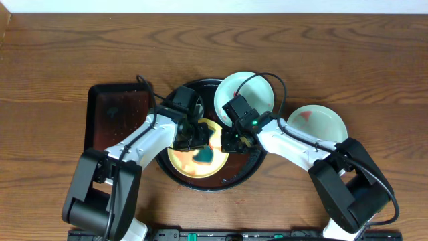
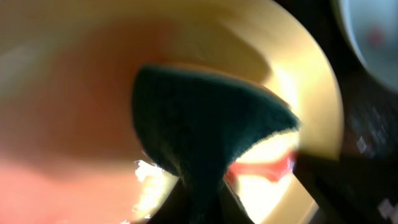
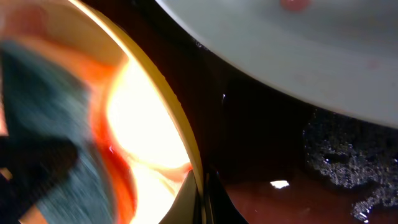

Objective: Clean dirty plates on tray and stack at the side
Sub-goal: 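Scrub the yellow plate with the sponge in the left gripper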

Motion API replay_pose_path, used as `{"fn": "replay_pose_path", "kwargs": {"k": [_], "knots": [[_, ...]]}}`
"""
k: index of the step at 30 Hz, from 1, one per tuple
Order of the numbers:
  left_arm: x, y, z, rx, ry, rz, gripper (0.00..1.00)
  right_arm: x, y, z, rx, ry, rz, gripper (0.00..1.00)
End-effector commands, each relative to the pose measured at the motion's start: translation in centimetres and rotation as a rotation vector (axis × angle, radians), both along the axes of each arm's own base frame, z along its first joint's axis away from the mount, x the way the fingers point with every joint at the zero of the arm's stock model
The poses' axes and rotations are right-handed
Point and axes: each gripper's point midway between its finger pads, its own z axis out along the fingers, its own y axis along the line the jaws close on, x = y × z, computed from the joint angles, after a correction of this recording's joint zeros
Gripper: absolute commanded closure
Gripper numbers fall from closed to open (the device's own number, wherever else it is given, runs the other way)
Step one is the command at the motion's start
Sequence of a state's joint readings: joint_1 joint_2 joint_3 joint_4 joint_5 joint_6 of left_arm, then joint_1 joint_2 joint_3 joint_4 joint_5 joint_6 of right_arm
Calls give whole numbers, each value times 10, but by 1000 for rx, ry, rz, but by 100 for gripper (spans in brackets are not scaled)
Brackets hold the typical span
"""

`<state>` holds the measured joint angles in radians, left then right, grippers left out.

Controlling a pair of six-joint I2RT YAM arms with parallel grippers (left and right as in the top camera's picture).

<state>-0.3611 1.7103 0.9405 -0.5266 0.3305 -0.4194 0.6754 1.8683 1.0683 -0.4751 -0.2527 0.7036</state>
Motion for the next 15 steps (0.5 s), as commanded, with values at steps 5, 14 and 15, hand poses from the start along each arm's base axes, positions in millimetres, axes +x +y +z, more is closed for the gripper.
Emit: {"fn": "replay_pose_path", "kwargs": {"k": [5, 14, 15], "knots": [[40, 86, 10, 422, -163, 209, 92, 3, -16, -15, -74, 1, -22, 99], [-4, 82, 5, 404, 7, 143, 92, 4, -16, -15, -77, 0, -24, 99], [-10, 72, 3, 351, 37, 110, 92, 4, -16, -15, -77, 0, -24, 99]]}}
